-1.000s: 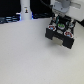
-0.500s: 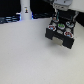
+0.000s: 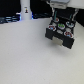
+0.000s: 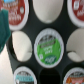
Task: Open the kcup holder, insert the kcup into the holder, and close the kcup holder
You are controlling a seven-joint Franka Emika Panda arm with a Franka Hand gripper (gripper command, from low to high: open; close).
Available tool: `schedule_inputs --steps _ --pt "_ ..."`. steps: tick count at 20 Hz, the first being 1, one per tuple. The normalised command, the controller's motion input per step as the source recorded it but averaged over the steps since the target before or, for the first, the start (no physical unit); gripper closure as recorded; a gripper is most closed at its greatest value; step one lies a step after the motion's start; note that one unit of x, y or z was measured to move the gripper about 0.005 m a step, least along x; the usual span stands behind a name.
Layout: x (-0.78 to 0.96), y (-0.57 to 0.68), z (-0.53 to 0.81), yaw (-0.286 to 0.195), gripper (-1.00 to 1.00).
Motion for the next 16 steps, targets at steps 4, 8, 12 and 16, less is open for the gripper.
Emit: schedule_inputs --steps 4,8,12,16 --pt "0.74 -0.37 0.11 0.016 -1.0" --pt "0.73 -0.3 0.01 0.025 -1.0" --pt "0.74 -0.24 0.0 0.032 -1.0" --pt "0.65 -0.13 -0.14 0.046 -1.0"
